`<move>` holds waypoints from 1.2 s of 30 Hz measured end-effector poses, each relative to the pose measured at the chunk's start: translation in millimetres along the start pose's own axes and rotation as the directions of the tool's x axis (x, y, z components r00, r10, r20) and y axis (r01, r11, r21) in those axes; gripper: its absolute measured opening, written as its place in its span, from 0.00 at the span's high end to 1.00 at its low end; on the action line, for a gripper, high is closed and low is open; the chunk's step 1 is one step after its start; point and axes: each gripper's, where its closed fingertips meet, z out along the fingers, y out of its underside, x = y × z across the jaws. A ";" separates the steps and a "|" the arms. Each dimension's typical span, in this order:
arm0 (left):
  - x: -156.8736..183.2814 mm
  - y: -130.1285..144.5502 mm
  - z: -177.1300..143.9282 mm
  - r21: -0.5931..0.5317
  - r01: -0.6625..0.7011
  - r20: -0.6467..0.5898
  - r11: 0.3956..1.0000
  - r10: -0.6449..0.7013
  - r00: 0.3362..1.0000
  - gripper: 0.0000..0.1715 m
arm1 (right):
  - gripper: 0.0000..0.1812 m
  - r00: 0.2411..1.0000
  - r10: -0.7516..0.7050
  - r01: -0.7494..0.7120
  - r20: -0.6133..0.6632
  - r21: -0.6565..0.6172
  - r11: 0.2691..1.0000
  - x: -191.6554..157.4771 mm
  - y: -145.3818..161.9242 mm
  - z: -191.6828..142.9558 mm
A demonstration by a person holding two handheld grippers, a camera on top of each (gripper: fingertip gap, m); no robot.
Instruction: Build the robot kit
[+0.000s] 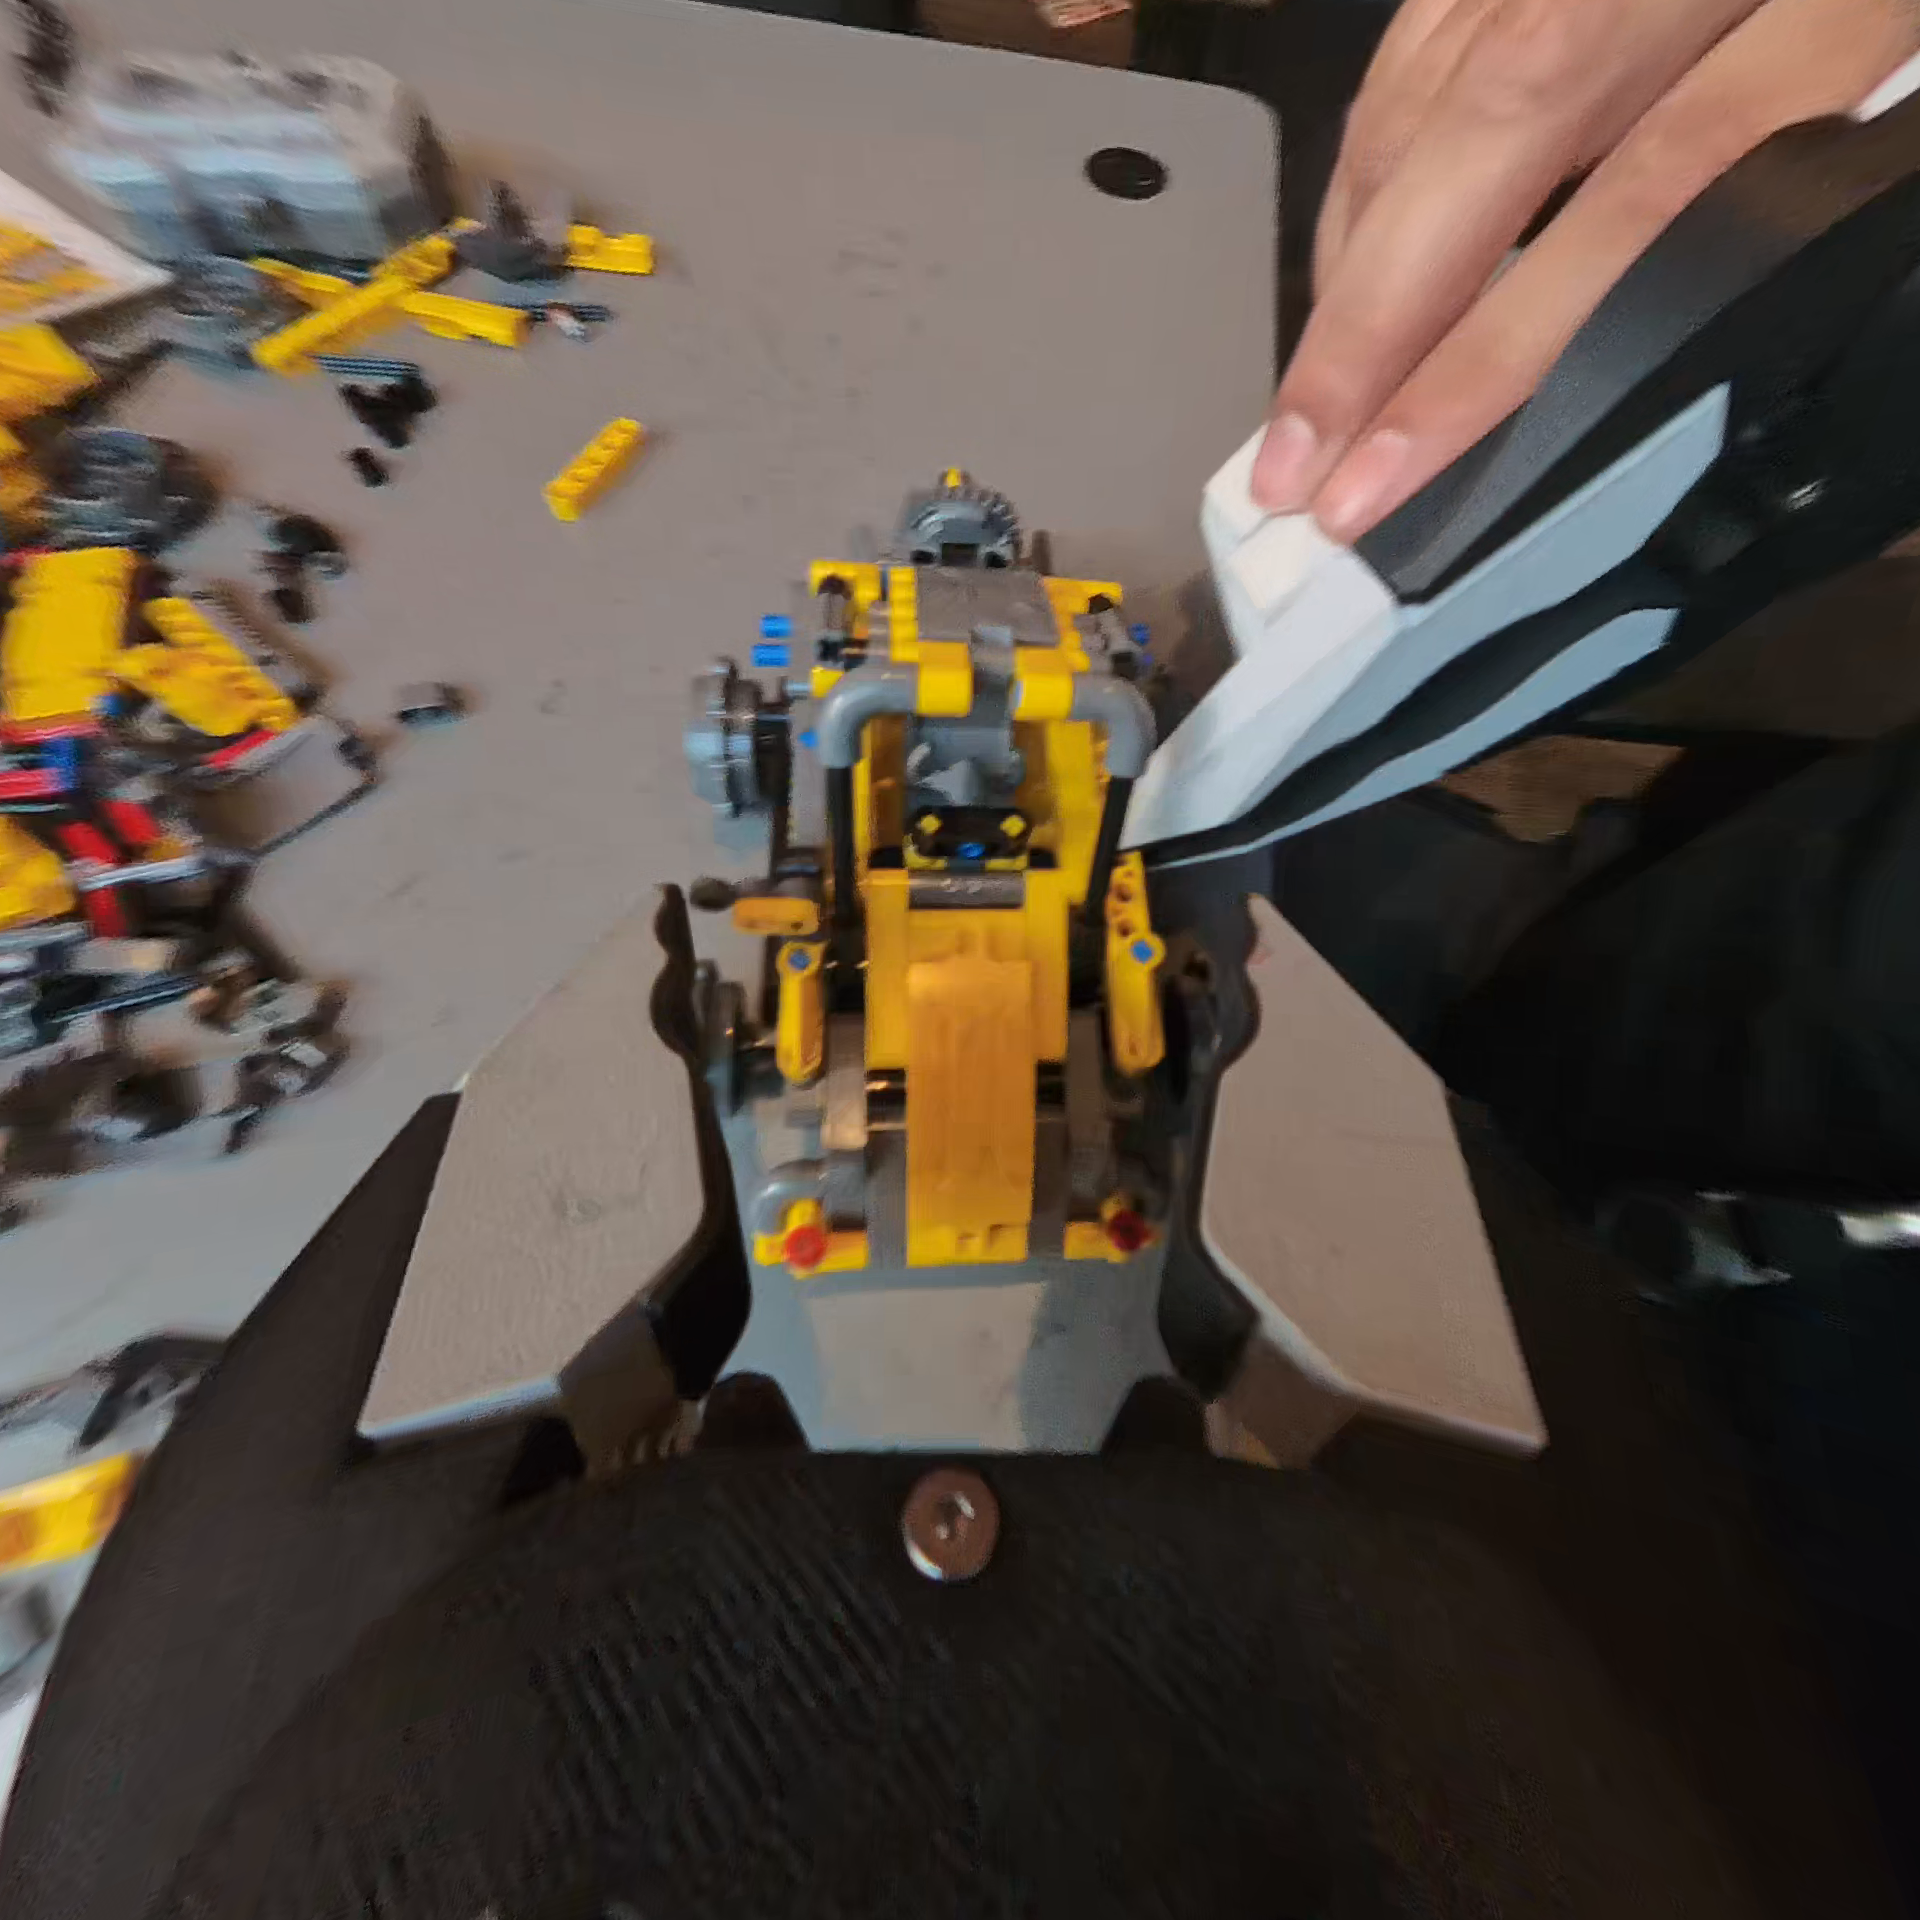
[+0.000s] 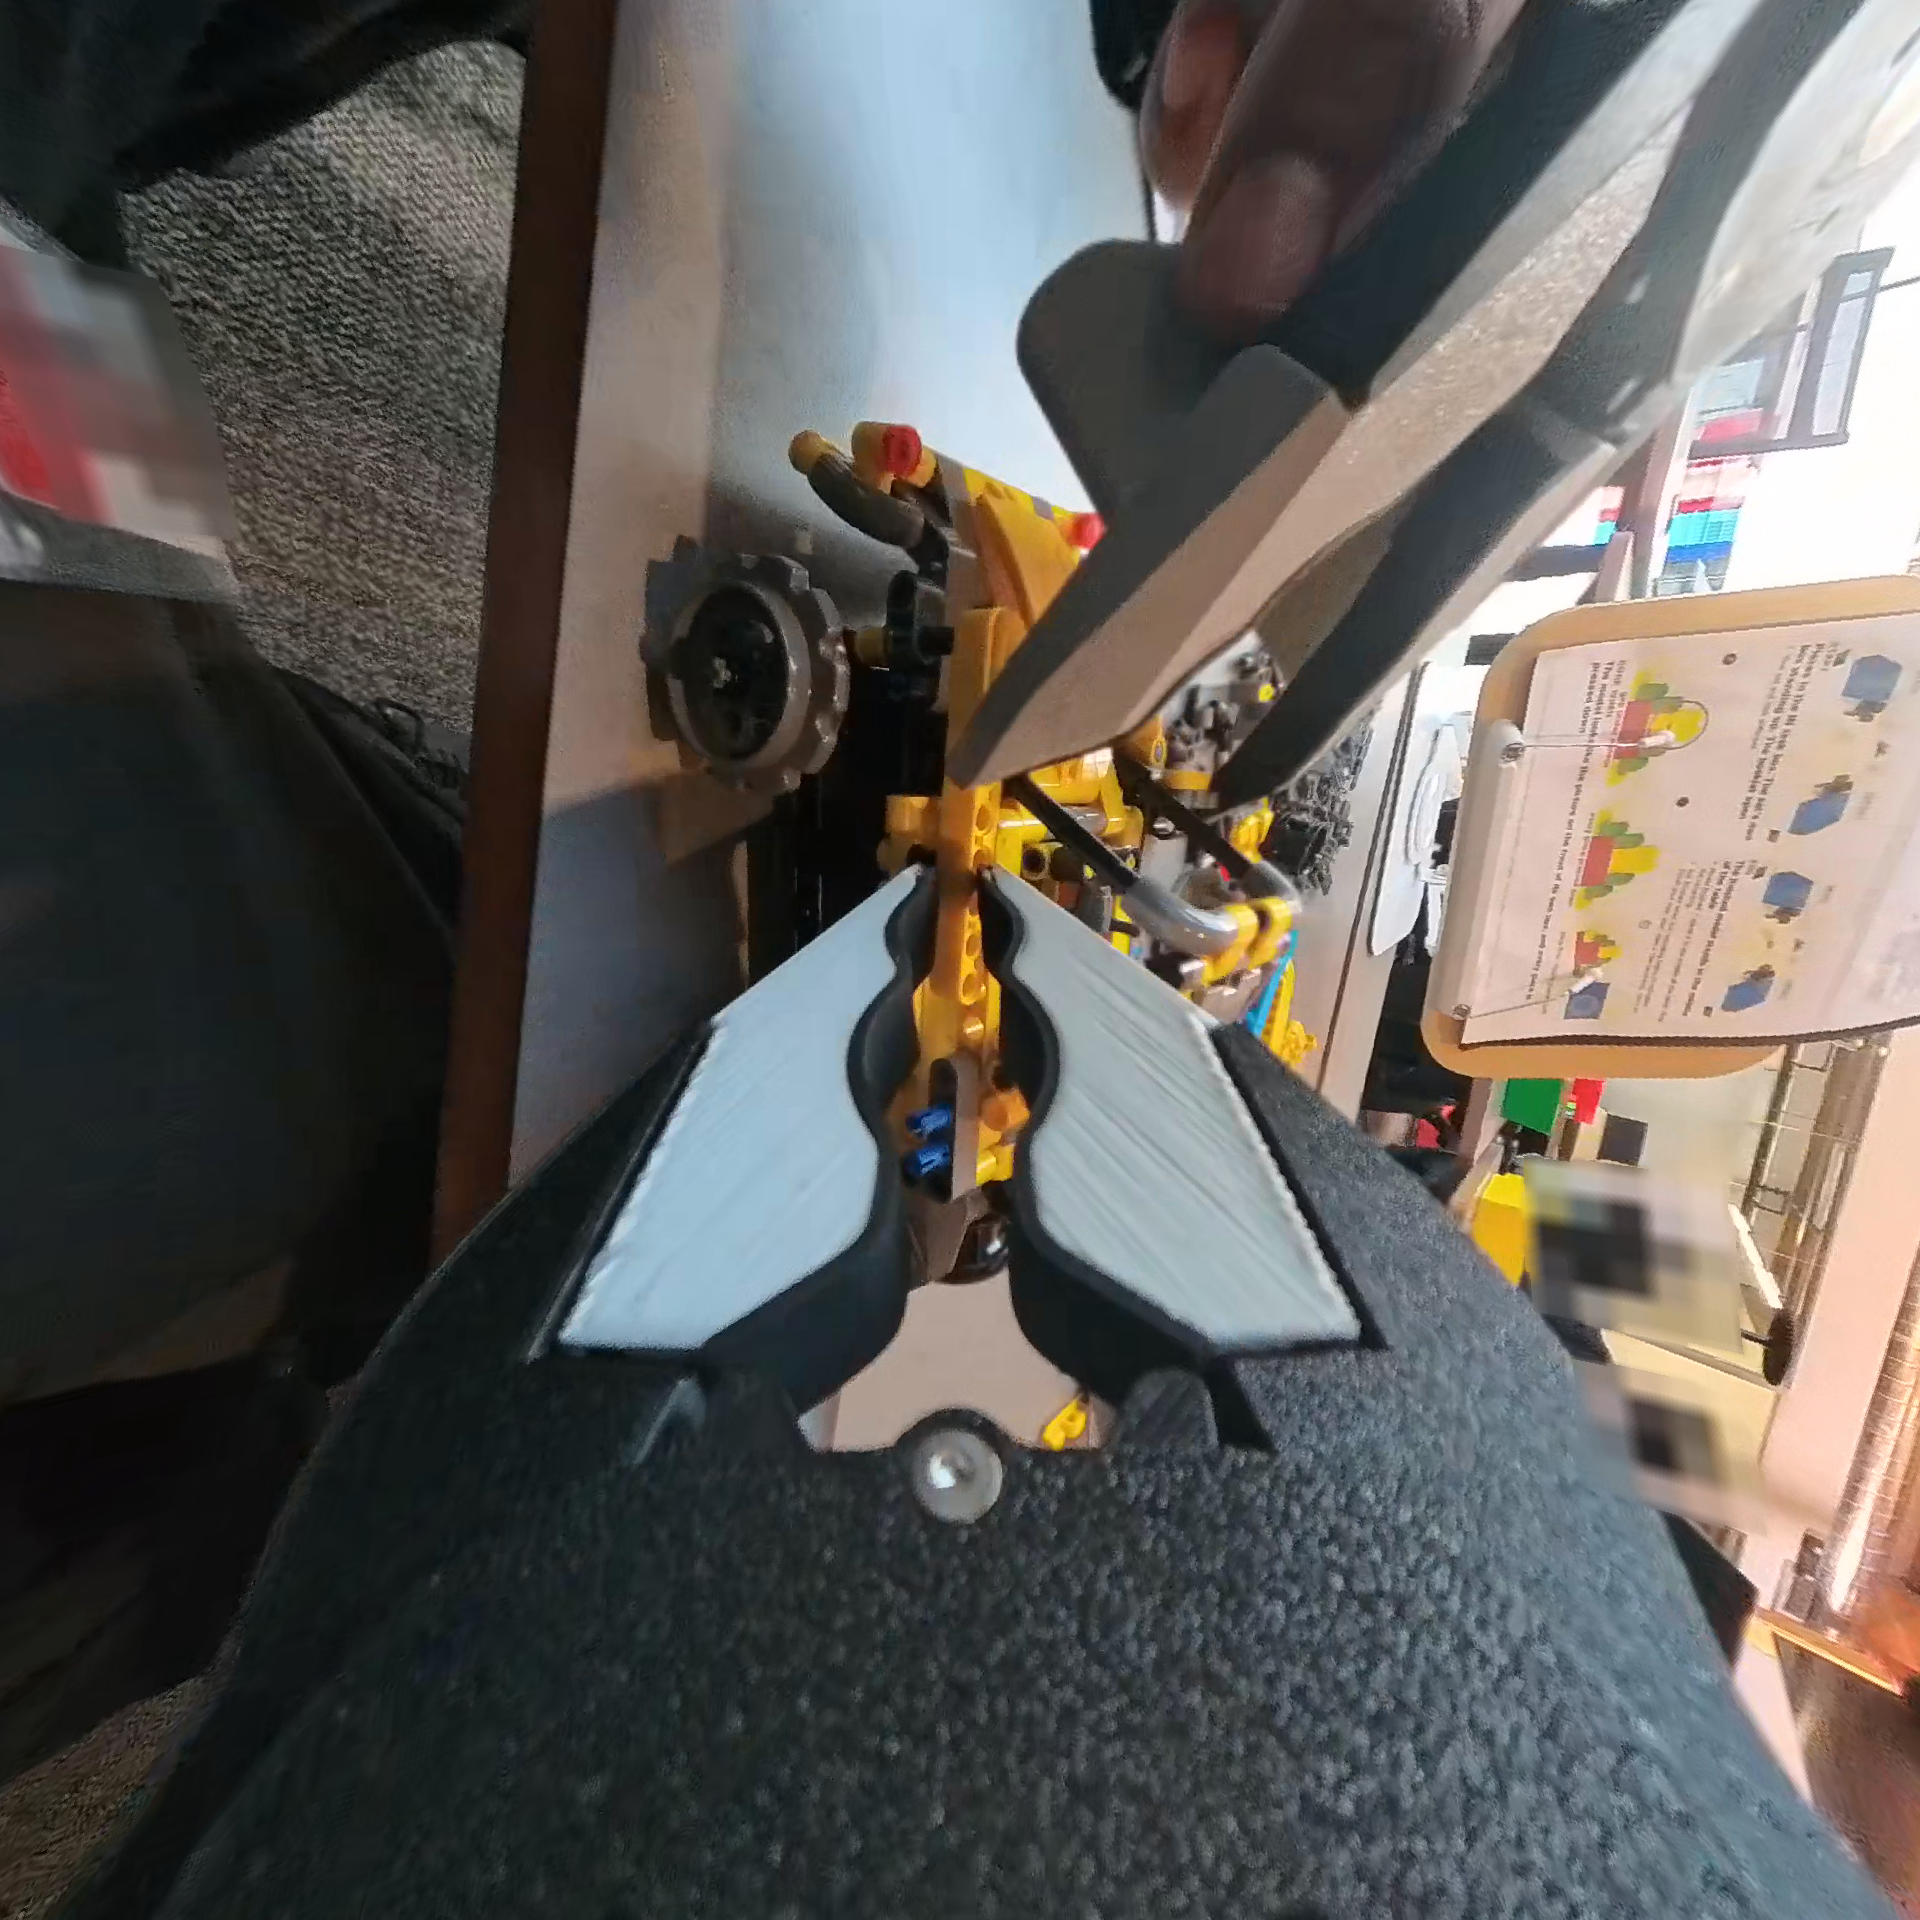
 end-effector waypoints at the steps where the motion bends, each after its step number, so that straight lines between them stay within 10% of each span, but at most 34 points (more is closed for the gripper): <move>1: 2.7 -0.1 3.6 -0.011 0.003 -0.053 1.000 -0.003 0.999 0.41 | 0.96 1.000 0.006 -0.006 0.010 0.002 1.000 0.4 0.0 0.4; 24: -6.4 22.9 26.4 -0.037 -0.021 -0.162 0.999 0.015 0.987 0.48 | 0.97 0.985 -0.077 0.095 0.157 -0.111 0.989 2.9 -1.9 14.0; 36: -5.3 15.3 4.6 0.058 0.008 -0.169 0.998 0.002 0.986 0.42 | 0.84 0.950 0.285 -0.291 0.130 0.028 0.956 4.5 -0.8 -6.4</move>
